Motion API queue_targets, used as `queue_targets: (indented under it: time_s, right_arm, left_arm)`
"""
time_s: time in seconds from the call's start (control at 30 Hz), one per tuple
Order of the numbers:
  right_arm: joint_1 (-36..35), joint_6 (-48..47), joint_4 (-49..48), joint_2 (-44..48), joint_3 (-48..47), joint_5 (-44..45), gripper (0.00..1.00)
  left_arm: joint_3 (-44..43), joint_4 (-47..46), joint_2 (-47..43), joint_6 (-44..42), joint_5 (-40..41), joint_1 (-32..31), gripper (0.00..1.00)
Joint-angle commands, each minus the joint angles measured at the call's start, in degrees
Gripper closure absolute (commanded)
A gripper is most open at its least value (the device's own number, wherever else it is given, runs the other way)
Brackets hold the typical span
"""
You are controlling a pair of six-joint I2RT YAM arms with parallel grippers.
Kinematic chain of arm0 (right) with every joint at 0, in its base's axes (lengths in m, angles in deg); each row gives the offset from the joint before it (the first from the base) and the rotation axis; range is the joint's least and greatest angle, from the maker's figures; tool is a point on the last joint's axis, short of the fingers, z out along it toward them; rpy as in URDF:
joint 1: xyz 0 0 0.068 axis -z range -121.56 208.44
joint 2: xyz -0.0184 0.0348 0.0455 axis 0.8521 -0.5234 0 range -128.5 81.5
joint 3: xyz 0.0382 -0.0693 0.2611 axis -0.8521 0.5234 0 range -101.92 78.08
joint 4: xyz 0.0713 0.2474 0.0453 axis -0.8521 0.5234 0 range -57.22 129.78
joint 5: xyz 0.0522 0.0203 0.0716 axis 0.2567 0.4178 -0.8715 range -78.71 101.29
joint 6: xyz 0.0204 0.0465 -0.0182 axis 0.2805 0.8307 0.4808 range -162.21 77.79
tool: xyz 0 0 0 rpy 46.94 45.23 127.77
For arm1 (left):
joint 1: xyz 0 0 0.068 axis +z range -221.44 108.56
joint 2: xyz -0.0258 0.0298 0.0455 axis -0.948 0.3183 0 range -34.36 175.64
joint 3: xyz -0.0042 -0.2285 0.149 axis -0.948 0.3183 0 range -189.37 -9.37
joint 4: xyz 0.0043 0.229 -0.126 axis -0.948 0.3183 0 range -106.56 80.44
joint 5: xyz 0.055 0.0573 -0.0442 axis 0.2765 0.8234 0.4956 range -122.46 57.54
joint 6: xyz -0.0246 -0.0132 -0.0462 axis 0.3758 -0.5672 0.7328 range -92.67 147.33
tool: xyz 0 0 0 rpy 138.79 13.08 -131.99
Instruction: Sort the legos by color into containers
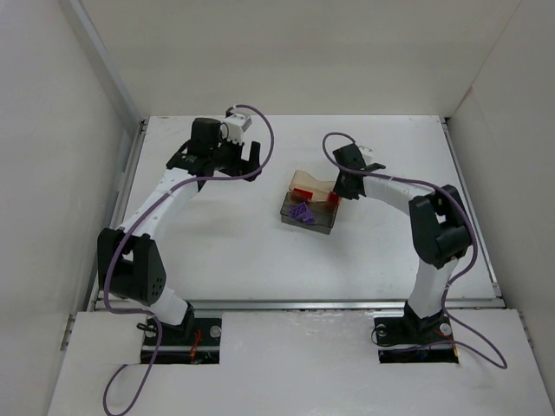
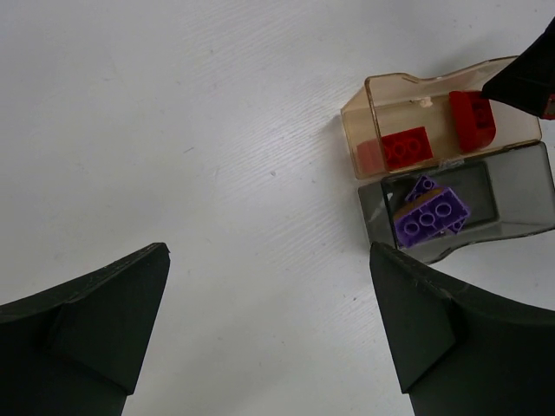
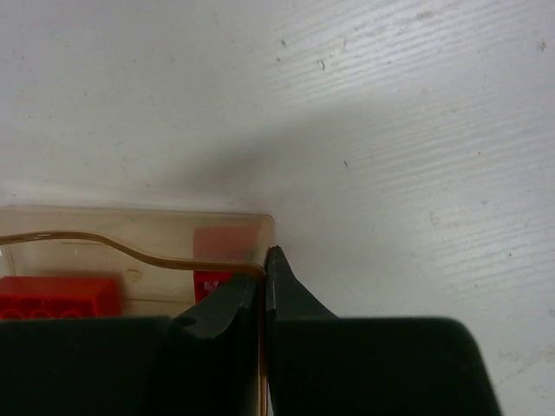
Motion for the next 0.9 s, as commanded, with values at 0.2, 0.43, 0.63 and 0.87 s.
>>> queue_targets:
  time_s: [0.2,0.43,0.63,0.87]
  right_arm:
    - [-0.1,-8.7,2.7,-9.3,-14.2,4.0,1.0]
    - [-1.6,-21.4,-5.4,-8.6,-13.0,-0.1,1.0]
    - [-2.2,-27.6,-6.5,-9.8,-16.8,-3.0,0.97]
    - [-1.6,-26.9,-4.8,-9.2,-16.9,-7.6,0.64]
  left_arm:
    - [0.1,-2.0,-3.5,-0.6,-0.9,0.4,0.0]
    - [0.6,-2.5,-4.1,-0.6,-0.9,0.4,0.0]
    - [1.1,-2.5,-4.1,-0.6,-0.9,0.4,0.0]
    - [1.7,-2.5,-5.1,-0.6,-0.4,0.4,0.0]
